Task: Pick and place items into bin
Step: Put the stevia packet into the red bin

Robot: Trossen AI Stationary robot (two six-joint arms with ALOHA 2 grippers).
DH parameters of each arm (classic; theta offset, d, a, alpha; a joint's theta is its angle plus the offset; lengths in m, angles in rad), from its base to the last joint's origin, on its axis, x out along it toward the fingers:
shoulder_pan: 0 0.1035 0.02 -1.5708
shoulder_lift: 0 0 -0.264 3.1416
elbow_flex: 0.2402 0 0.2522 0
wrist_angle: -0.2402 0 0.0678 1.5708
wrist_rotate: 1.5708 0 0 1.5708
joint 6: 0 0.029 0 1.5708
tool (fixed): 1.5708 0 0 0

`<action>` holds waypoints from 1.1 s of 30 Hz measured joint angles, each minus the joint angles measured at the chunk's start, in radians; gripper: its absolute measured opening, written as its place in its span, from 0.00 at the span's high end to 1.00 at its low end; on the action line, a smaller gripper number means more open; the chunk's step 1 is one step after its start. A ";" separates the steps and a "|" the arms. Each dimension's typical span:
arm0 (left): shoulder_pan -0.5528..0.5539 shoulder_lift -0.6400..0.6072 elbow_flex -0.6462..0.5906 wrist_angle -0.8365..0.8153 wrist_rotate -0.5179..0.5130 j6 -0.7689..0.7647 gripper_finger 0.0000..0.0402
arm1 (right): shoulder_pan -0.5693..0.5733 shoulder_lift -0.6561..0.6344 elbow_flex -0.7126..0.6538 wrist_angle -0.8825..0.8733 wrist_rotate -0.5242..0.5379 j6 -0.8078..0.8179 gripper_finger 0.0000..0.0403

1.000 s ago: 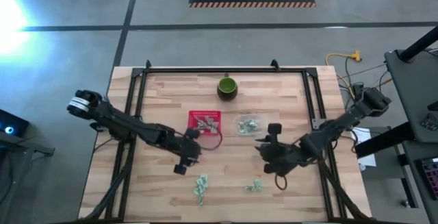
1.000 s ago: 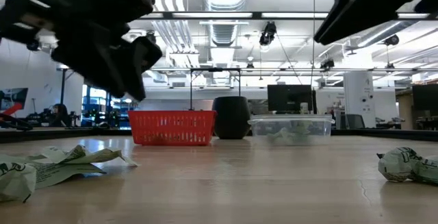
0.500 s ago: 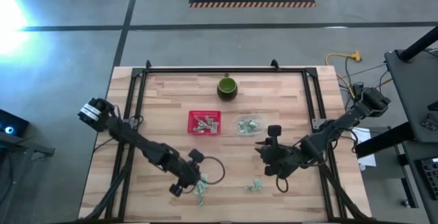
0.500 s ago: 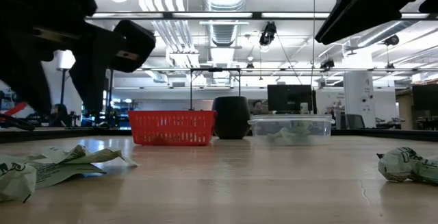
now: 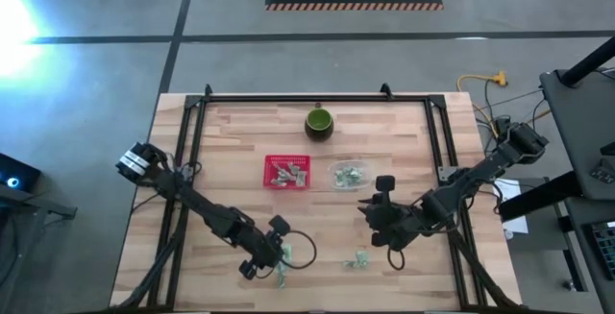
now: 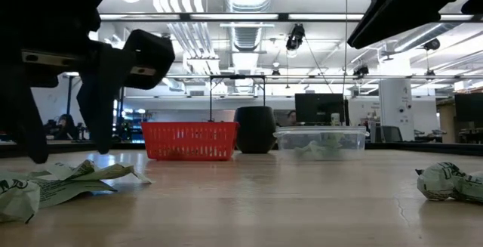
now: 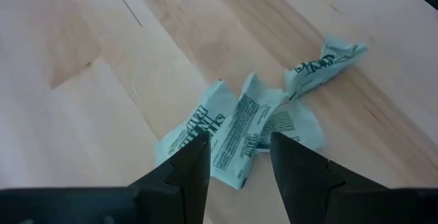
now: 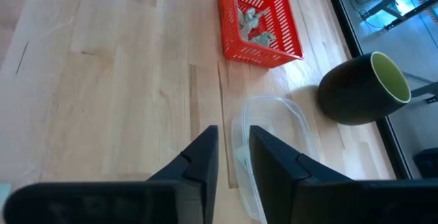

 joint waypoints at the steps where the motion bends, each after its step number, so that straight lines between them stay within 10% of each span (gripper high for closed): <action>1: 0.000 0.003 0.000 0.003 0.000 0.000 0.66 | 0.000 0.000 0.000 0.000 0.000 0.000 0.82; 33: 0.001 0.054 0.001 0.058 -0.023 0.018 0.73 | 0.000 0.000 0.000 0.001 0.000 0.004 0.83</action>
